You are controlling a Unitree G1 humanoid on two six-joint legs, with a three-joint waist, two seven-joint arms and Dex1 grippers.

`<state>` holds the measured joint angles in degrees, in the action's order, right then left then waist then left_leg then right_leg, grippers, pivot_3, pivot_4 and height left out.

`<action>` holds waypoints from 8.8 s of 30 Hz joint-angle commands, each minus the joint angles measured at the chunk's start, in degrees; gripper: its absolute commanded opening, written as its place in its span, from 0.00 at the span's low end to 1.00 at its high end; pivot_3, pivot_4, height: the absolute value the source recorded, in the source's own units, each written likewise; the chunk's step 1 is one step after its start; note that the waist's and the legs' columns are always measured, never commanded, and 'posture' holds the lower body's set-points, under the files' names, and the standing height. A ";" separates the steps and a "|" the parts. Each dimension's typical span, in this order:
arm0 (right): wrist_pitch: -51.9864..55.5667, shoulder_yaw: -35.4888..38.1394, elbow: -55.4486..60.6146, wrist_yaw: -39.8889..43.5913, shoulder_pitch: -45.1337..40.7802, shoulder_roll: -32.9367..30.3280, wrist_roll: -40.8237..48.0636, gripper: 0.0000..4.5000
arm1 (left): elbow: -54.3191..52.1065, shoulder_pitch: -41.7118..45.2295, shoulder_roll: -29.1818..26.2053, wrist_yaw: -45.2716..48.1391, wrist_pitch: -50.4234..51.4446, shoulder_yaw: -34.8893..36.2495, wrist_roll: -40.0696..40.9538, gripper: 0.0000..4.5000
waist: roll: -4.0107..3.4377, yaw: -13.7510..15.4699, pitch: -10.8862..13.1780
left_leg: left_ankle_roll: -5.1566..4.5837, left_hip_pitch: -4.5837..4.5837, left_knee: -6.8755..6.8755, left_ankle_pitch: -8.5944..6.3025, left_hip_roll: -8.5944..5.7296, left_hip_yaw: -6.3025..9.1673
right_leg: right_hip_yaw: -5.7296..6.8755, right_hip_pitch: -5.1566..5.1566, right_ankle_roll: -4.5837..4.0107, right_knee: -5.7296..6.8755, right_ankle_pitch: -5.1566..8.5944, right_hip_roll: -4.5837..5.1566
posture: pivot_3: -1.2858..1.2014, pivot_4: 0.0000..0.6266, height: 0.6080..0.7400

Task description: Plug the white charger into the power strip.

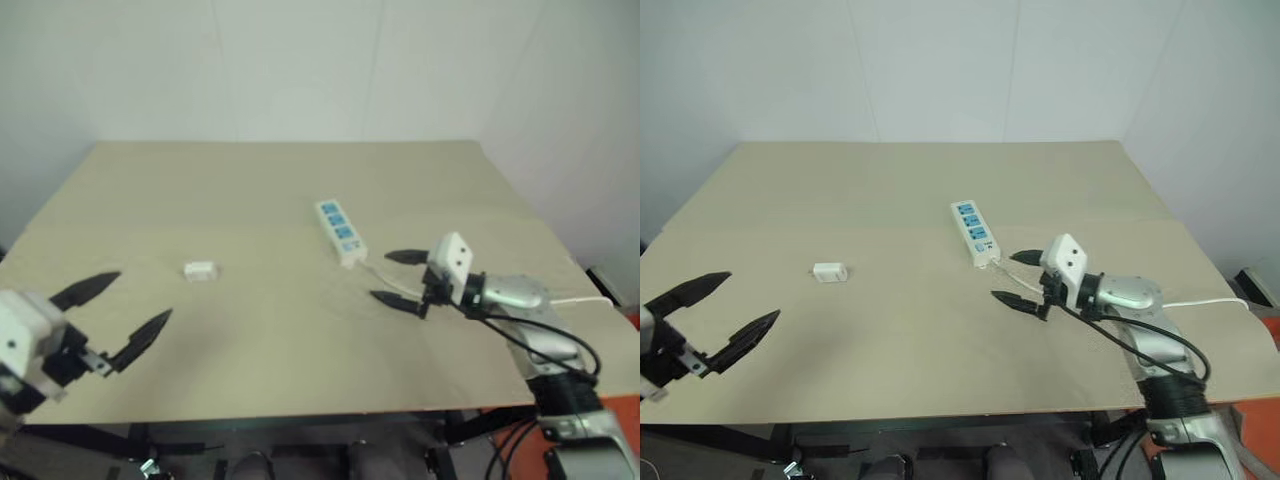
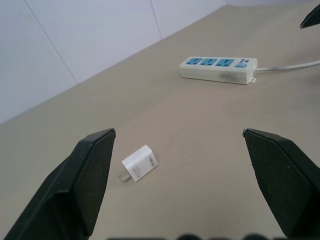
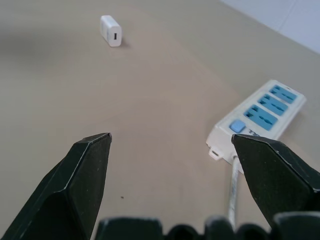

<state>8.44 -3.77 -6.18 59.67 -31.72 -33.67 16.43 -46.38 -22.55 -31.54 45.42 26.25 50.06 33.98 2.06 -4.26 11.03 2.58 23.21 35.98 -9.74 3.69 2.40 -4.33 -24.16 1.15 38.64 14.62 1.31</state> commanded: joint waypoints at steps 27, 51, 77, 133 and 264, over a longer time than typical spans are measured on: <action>-4.15 0.20 -3.87 2.24 -3.26 0.11 -3.18 1.00 | 1.08 -3.93 -7.52 -6.03 -5.67 -2.52 4.68 0.99 | 0.07 0.29 -0.05 | 0.04 0.01 -0.06 -0.03 -0.01 -0.41 | -0.44 -0.13 -0.20 -0.18 0.11 -0.03 | 0.52 0.24 1.00; -7.81 1.76 -41.27 -56.57 -21.98 30.38 -19.62 1.00 | 18.15 25.40 -15.99 0.92 -6.17 -24.66 1.76 0.99 | 0.07 0.00 -0.05 | 0.04 0.20 -0.15 -0.03 0.03 -0.67 | -0.78 -0.31 0.24 -0.52 -0.38 -0.12 | 0.52 0.24 1.00; -19.64 3.61 -49.87 -32.62 -21.50 28.92 -14.90 0.76 | 14.85 20.55 -14.63 -0.33 -5.68 -21.86 2.16 1.00 | 0.07 -2.06 -0.05 | 0.03 0.13 -0.21 -0.03 0.05 -0.71 | -0.86 -0.24 0.33 -0.62 -0.46 -0.14 | 0.52 0.24 1.00; -19.30 -10.26 -28.82 9.16 -0.39 19.61 -9.97 0.96 | 18.87 22.15 -17.78 4.79 -5.38 -22.16 2.14 1.00 | 0.70 -1.65 -0.44 | 0.04 -0.35 -0.22 -0.03 0.15 -0.94 | -1.04 0.02 0.35 -0.60 -0.47 -0.19 | 0.52 0.24 1.00; -23.81 -11.33 -39.54 15.64 -10.45 22.75 -11.08 0.76 | 36.81 55.25 -2.28 27.11 4.89 -37.25 8.98 0.23 | 0.65 -1.84 -0.36 | -0.01 -0.38 0.19 -0.05 0.16 -0.81 | -1.17 0.11 0.55 -0.03 -0.60 -0.39 | 0.52 0.24 1.00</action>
<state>-14.99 -14.75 -45.22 74.87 -42.02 -10.97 6.26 -7.49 32.79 -33.60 72.23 29.99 12.52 40.32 2.71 -6.10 10.67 2.57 22.82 36.17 -9.79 3.85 1.59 -5.51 -24.06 1.70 38.60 14.02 0.92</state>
